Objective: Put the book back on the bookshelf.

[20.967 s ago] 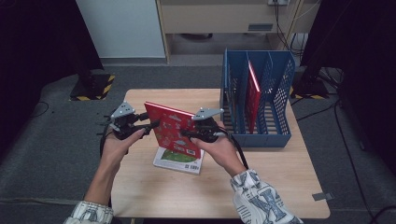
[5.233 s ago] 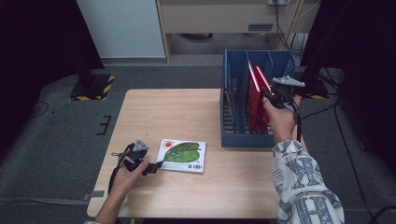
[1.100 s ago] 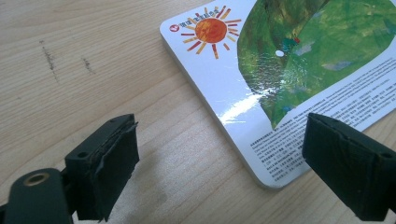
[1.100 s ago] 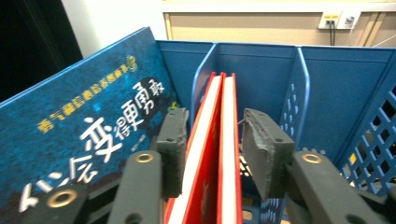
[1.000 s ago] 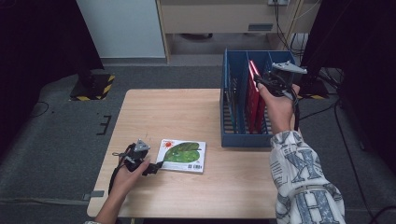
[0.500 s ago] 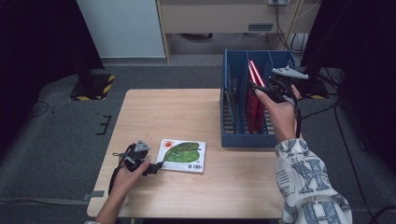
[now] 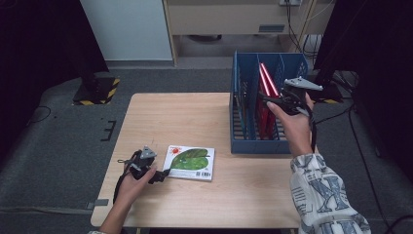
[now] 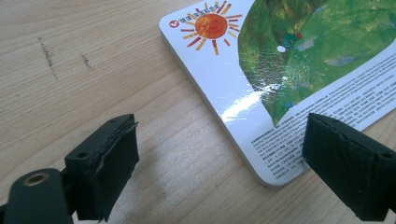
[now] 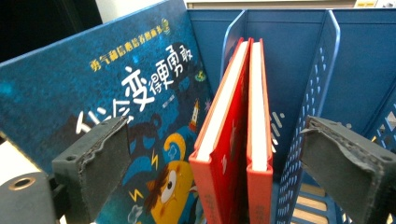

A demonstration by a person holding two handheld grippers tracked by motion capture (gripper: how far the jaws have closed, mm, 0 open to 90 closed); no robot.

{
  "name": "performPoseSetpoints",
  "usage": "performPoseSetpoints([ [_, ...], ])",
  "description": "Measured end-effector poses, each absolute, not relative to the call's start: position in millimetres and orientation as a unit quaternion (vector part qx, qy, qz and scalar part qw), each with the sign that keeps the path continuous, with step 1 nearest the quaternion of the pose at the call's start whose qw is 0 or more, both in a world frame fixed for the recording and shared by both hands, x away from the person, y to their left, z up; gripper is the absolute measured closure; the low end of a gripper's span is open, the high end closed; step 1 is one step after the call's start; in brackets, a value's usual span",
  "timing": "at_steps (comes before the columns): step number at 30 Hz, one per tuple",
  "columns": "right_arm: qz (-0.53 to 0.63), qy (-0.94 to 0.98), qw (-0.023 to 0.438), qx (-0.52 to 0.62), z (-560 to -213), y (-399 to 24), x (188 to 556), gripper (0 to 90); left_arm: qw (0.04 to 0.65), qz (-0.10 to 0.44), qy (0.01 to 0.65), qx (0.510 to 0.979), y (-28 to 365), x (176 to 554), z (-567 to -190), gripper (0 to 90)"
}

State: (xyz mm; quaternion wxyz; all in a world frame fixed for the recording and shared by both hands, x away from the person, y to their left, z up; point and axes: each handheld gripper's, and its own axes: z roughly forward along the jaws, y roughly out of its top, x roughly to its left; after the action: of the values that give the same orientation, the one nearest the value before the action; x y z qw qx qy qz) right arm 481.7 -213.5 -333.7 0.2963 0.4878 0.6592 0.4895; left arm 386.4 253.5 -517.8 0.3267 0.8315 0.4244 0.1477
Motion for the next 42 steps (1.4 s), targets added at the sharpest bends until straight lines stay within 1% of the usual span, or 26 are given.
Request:
performPoseSetpoints([
  [17, 0.48, 0.678, 0.29, 0.475, -347, -212, 465, 5.7, 0.327, 0.149, 0.424, 0.831, 254, 387, -517, 10.1],
  [22, 0.484, 0.678, 0.283, 0.475, -353, -214, 457, 5.0, 0.328, 0.149, 0.424, 0.831, 254, 387, -517, 10.1],
  [32, 0.464, 0.695, 0.288, 0.469, -377, -213, 440, 4.0, 0.328, 0.152, 0.423, 0.831, 253, 387, -517, 10.1],
  [38, 0.464, 0.699, 0.282, 0.465, -391, -210, 429, 4.4, 0.327, 0.153, 0.423, 0.831, 253, 387, -517, 10.0],
  [42, 0.472, 0.696, 0.29, 0.456, -396, -206, 416, 5.3, 0.327, 0.154, 0.422, 0.832, 253, 387, -517, 10.0],
])
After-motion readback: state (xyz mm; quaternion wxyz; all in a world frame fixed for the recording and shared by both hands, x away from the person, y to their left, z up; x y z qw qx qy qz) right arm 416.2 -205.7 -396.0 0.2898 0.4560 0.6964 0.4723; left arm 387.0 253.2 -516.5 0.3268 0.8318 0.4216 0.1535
